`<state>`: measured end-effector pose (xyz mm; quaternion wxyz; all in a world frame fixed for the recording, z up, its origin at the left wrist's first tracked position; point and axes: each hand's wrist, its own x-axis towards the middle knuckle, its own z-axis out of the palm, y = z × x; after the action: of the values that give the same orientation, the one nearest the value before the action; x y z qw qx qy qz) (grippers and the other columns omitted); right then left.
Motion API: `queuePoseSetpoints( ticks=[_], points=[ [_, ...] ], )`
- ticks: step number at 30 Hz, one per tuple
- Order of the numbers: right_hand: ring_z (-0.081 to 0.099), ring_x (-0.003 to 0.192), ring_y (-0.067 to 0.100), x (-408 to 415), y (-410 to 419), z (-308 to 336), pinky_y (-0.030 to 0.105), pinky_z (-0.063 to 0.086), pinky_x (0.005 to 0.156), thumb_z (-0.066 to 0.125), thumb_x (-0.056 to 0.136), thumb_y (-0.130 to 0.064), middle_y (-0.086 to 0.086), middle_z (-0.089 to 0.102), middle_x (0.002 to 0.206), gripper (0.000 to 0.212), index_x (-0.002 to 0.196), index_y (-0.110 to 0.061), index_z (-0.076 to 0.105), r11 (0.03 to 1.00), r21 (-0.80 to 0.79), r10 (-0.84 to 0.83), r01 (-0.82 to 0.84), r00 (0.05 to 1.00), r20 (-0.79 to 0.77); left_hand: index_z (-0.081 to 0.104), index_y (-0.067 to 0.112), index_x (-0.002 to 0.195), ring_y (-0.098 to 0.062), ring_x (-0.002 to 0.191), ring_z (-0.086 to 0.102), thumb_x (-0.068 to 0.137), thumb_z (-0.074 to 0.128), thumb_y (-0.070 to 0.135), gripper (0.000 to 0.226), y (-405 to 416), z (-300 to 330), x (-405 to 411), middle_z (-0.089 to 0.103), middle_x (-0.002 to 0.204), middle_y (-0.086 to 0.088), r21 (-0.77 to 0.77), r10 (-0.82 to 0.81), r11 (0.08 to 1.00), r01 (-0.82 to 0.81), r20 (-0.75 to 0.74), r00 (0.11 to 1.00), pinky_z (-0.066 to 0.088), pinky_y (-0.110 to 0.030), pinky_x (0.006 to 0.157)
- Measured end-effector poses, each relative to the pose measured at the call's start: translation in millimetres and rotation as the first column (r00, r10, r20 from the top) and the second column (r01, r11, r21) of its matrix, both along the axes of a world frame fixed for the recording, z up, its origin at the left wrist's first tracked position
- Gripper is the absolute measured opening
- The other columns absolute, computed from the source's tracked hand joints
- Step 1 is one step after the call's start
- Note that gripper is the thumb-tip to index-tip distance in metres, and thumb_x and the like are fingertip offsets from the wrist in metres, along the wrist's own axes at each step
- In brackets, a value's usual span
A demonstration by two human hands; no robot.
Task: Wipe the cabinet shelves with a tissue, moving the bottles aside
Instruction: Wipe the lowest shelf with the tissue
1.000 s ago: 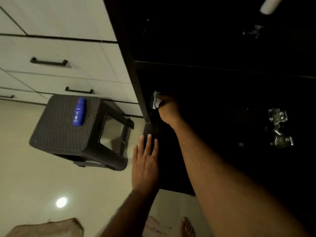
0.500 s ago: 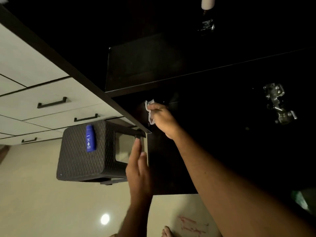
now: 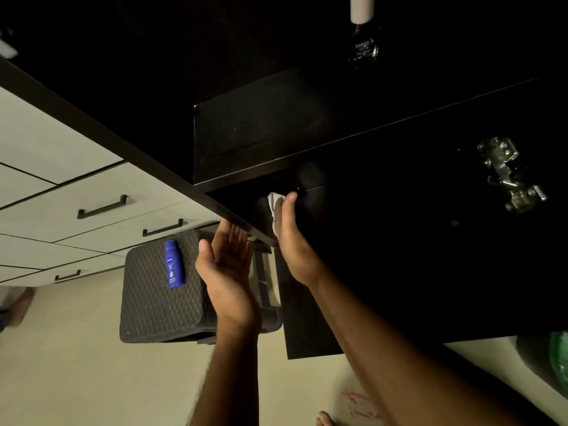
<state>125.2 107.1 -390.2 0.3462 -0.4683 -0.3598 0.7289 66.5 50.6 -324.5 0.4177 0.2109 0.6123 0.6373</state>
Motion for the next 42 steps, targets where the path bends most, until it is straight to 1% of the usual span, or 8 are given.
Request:
queuePoseSetpoints(
  ticks=[7, 12, 17, 22, 26, 31, 35, 42],
  points=[
    [0.007, 0.138, -0.006, -5, -28, 20, 0.017, 0.004, 0.106, 0.019, 0.051, -0.104, -0.024, 0.007, 0.155, 0.122, 0.153, -0.037, 0.016, 0.99, 0.097, 0.125, -0.102, 0.955, -0.27, 0.055, 0.016, 0.128, -0.014, 0.127, 0.053, 0.102, 0.012, 0.042, 0.056, 2, 3, -5, 0.059, 0.134, -0.003, 0.015, -0.047, 0.999, 0.047, 0.047, 0.998, 0.032, -0.036, 0.115],
    [0.013, 0.149, 0.01, -6, -14, 4, 0.001, 0.012, 0.1, 0.011, 0.092, -0.07, -0.014, 0.019, 0.159, 0.076, 0.155, -0.027, 0.021, 0.999, 0.014, 0.048, -0.047, 0.996, -0.074, 0.056, 0.019, 0.124, -0.013, 0.125, 0.055, 0.099, 0.014, 0.044, 0.055, 0, 1, -12, 0.061, 0.133, -0.001, 0.031, -0.102, 0.994, 0.102, 0.016, 0.995, 0.032, -0.037, 0.115],
    [0.003, 0.149, 0.008, -9, 16, 30, 0.037, -0.001, 0.118, 0.0, 0.09, -0.067, -0.01, 0.003, 0.164, 0.074, 0.155, -0.035, 0.013, 0.994, 0.036, 0.105, -0.1, 0.977, -0.188, 0.054, 0.012, 0.13, -0.015, 0.124, 0.056, 0.093, 0.023, 0.051, 0.062, 1, -1, -20, 0.061, 0.132, -0.005, 0.075, -0.155, 0.986, 0.152, 0.046, 0.987, 0.033, -0.037, 0.115],
    [0.007, 0.138, -0.013, -13, -24, 19, 0.009, 0.009, 0.107, 0.012, 0.059, -0.1, -0.026, 0.008, 0.156, 0.093, 0.141, -0.056, 0.022, 0.983, 0.169, 0.111, -0.076, 0.972, -0.208, 0.058, 0.011, 0.122, -0.015, 0.125, 0.056, 0.086, 0.023, 0.051, 0.064, 1, 2, -24, 0.066, 0.126, -0.002, 0.105, -0.221, 0.971, 0.215, 0.047, 0.974, 0.031, -0.037, 0.116],
    [0.002, 0.15, 0.011, -12, -9, 20, 0.04, -0.001, 0.118, -0.003, 0.082, -0.076, -0.012, 0.004, 0.163, 0.081, 0.153, -0.042, 0.014, 0.995, 0.071, 0.078, -0.069, 0.987, -0.137, 0.058, 0.008, 0.122, -0.018, 0.125, 0.056, 0.087, 0.021, 0.052, 0.068, 2, 2, -35, 0.065, 0.126, -0.006, 0.106, -0.273, 0.957, 0.268, 0.035, 0.961, 0.031, -0.039, 0.115],
    [0.005, 0.138, -0.005, -16, -3, 45, 0.036, -0.002, 0.111, 0.016, 0.039, -0.106, -0.014, 0.004, 0.163, 0.128, 0.152, -0.045, 0.017, 0.984, 0.149, 0.122, -0.095, 0.975, -0.185, 0.058, 0.007, 0.123, -0.019, 0.125, 0.056, 0.089, 0.019, 0.052, 0.069, 3, 2, -38, 0.066, 0.126, -0.007, 0.095, -0.302, 0.95, 0.299, 0.021, 0.953, 0.032, -0.039, 0.115],
    [0.01, 0.136, -0.019, -11, -36, 35, 0.021, 0.005, 0.112, 0.025, 0.053, -0.103, -0.026, 0.01, 0.157, 0.115, 0.151, -0.044, 0.02, 0.968, 0.237, 0.156, -0.088, 0.944, -0.291, 0.057, 0.003, 0.126, -0.022, 0.126, 0.055, 0.087, 0.022, 0.054, 0.073, 4, 2, -41, 0.064, 0.128, -0.012, 0.084, -0.311, 0.948, 0.308, 0.026, 0.95, 0.03, -0.042, 0.116],
    [0.009, 0.13, -0.009, -16, -2, 53, 0.028, -0.003, 0.103, 0.013, 0.04, -0.105, -0.014, 0.006, 0.162, 0.135, 0.156, -0.036, 0.011, 0.988, 0.139, 0.086, -0.069, 0.989, -0.12, 0.058, 0.008, 0.122, -0.018, 0.124, 0.057, 0.095, 0.018, 0.054, 0.067, 2, -1, -45, 0.067, 0.124, -0.005, 0.087, -0.331, 0.941, 0.328, 0.028, 0.943, 0.03, -0.04, 0.116]
  ],
)
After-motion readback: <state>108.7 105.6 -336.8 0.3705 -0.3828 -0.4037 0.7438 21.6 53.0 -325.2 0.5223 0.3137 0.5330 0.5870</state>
